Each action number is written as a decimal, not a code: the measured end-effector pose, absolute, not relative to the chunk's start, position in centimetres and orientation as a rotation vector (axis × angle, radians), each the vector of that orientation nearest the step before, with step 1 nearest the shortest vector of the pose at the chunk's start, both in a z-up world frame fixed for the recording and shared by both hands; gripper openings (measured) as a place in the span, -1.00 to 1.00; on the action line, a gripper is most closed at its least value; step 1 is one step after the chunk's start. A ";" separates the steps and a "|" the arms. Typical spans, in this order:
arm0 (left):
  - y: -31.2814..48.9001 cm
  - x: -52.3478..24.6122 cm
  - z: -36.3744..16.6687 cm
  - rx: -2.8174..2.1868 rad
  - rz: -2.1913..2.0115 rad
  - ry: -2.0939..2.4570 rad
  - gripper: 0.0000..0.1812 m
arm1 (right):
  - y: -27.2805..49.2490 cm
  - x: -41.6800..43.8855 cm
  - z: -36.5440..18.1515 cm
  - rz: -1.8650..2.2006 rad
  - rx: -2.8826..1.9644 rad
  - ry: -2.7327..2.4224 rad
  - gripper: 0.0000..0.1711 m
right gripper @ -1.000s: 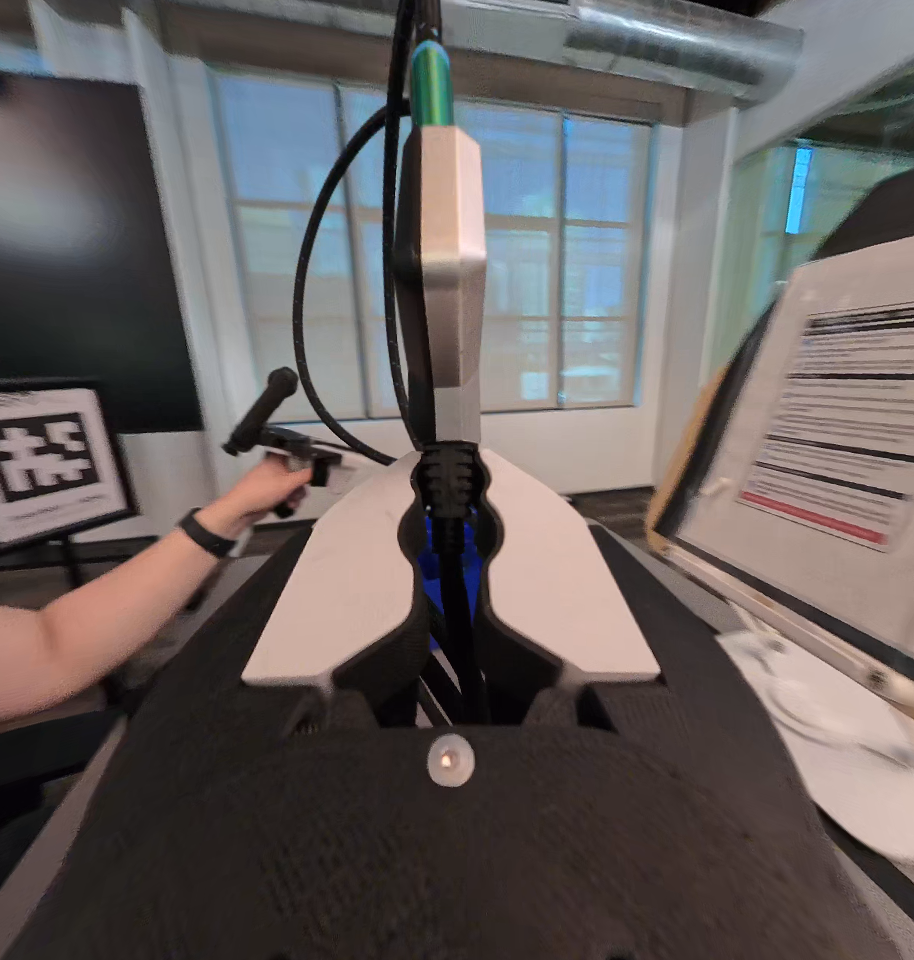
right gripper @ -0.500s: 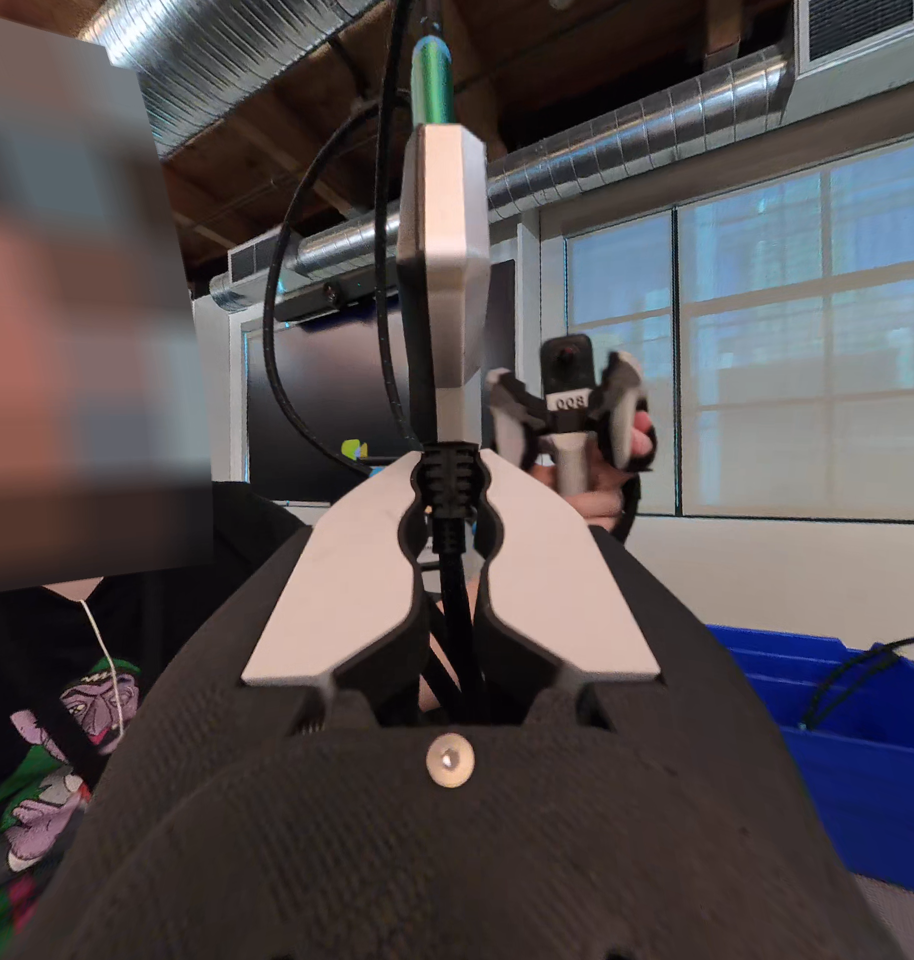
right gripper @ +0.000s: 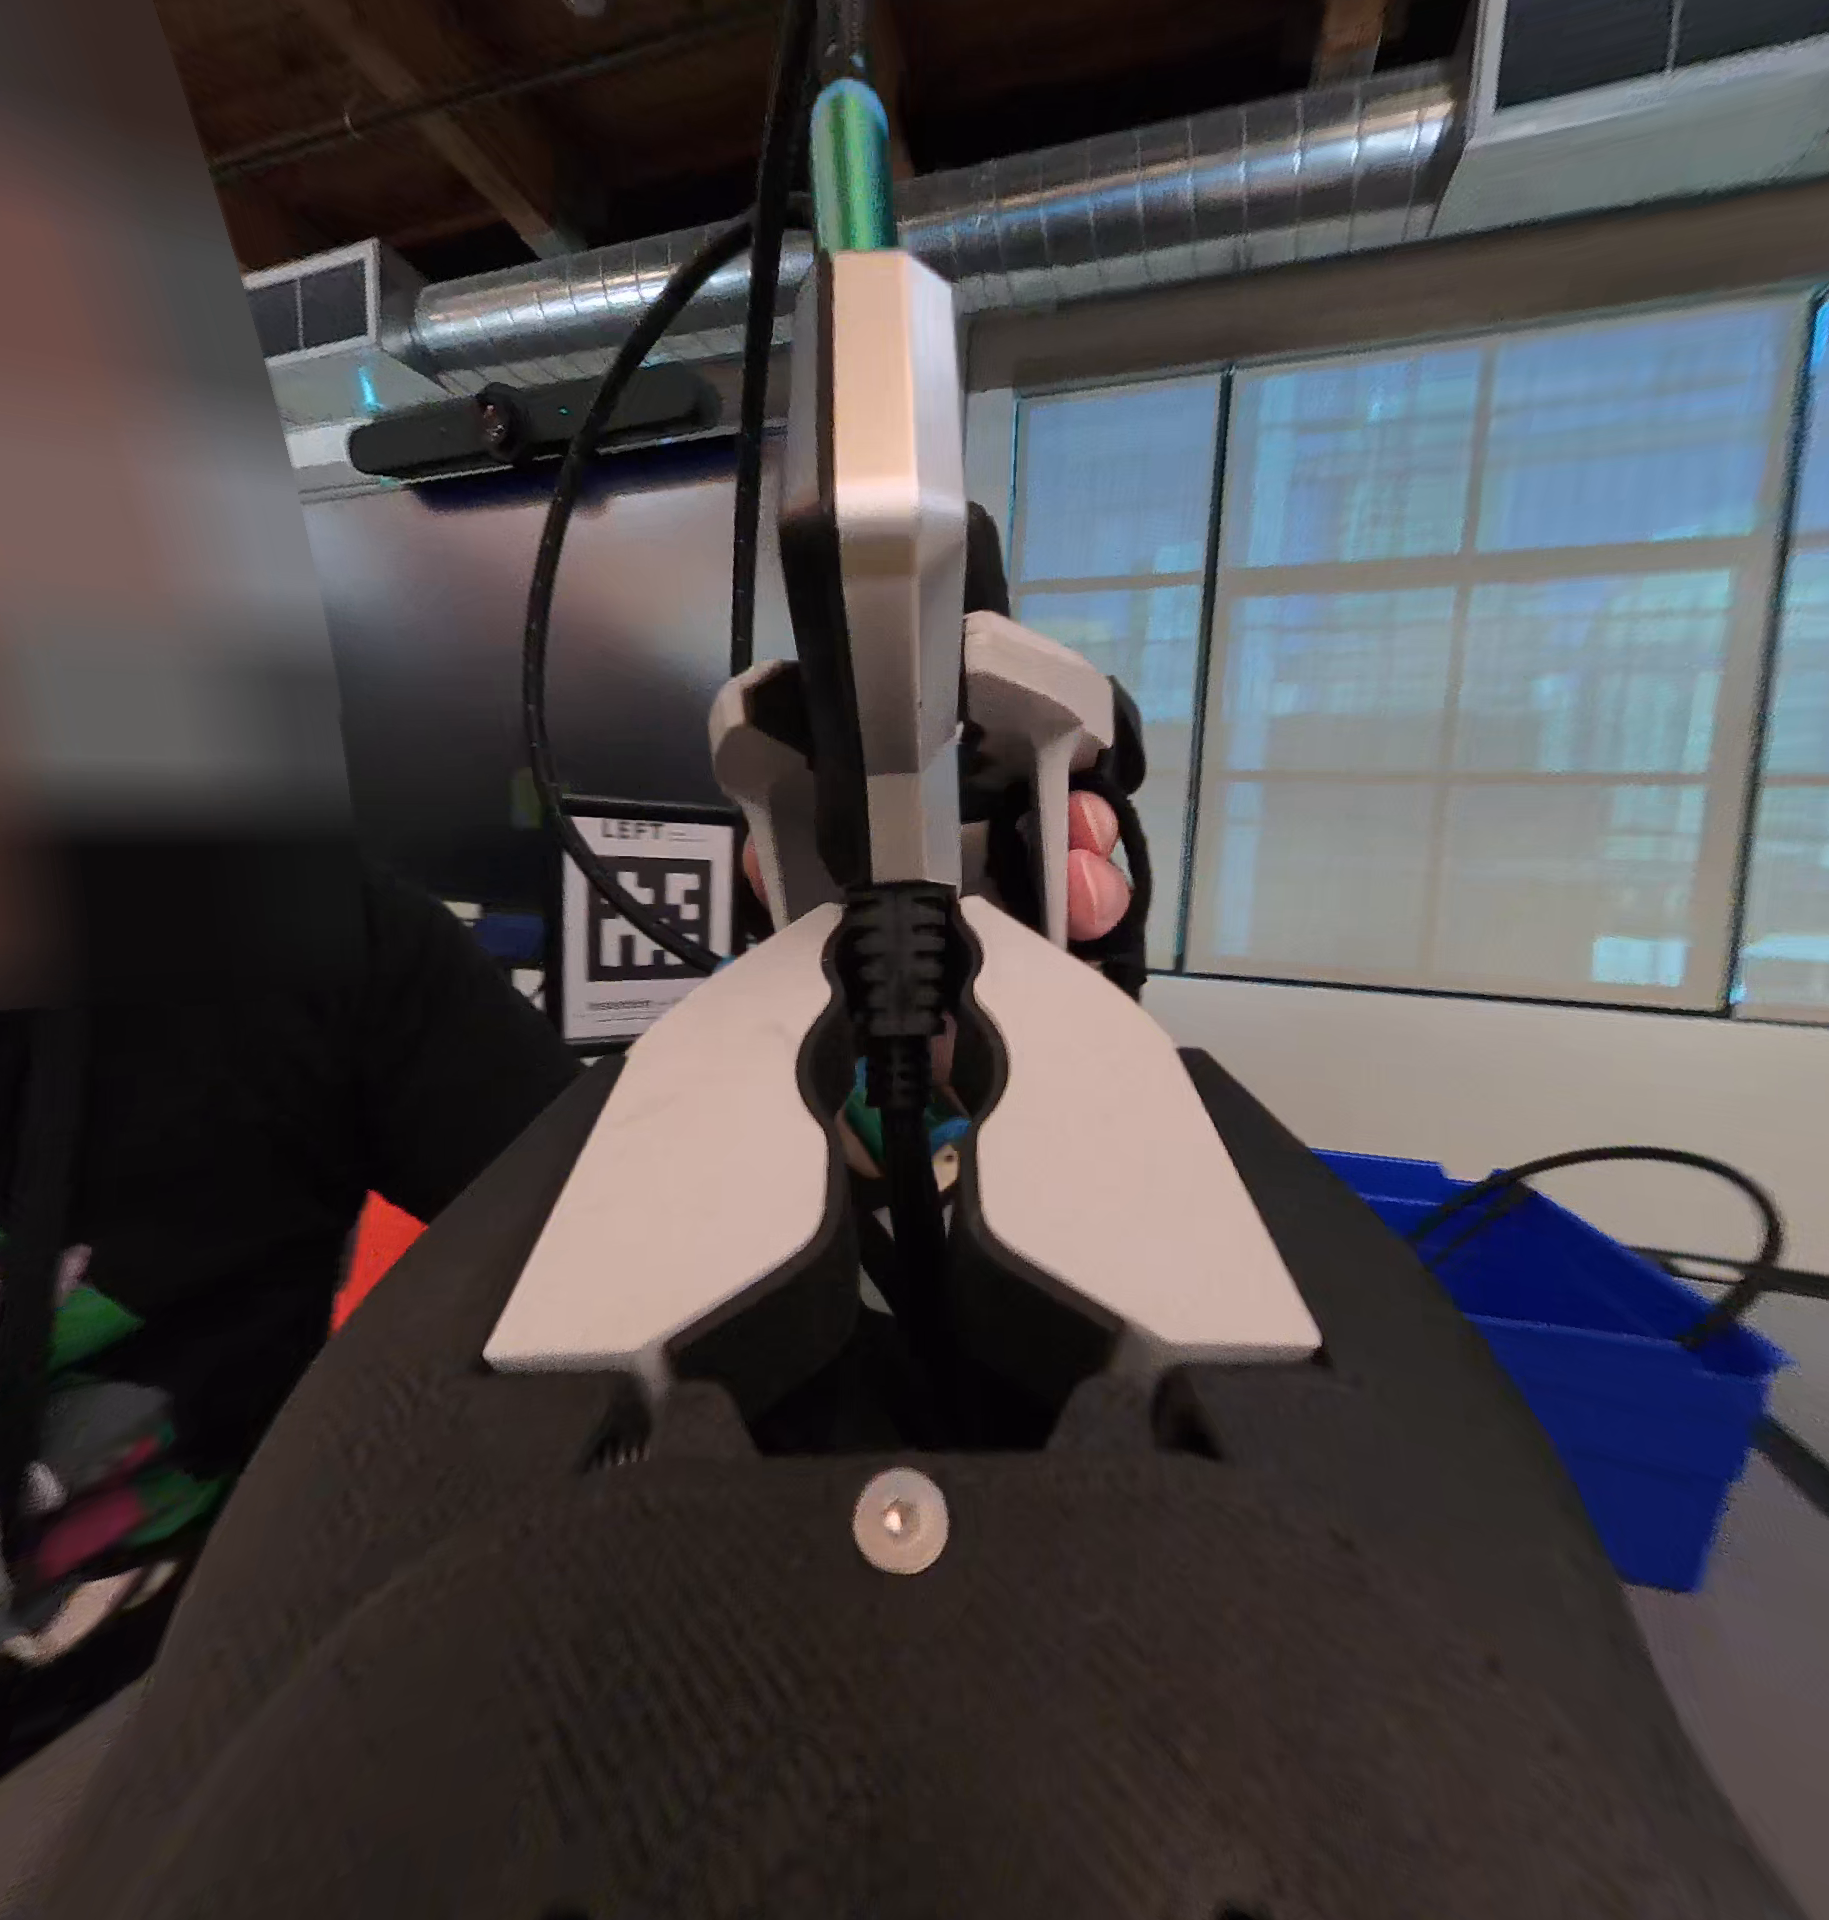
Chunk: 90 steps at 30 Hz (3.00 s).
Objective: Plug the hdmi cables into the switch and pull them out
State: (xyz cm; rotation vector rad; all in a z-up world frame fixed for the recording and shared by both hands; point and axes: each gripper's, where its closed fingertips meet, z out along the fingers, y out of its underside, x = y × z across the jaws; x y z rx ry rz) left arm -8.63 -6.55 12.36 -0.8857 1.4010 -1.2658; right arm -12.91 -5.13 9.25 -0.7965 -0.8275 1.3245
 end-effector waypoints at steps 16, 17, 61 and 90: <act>-3.4 -10.1 12.5 -0.796 -0.734 1.328 -0.76 | -0.2 -8.8 9.7 0.924 -0.855 -0.515 -0.51; -2.9 -10.6 12.9 -0.777 -0.665 1.306 -0.76 | 0.2 -7.6 10.1 0.866 -0.871 -0.482 -0.51; 6.8 -10.0 4.0 -0.551 0.676 1.449 -0.76 | 0.9 -10.4 3.7 0.140 -1.883 -0.736 -0.74; 11.1 -13.6 5.3 -0.823 0.523 1.339 -0.76 | -3.0 -5.9 10.1 0.065 -1.777 -0.697 -0.74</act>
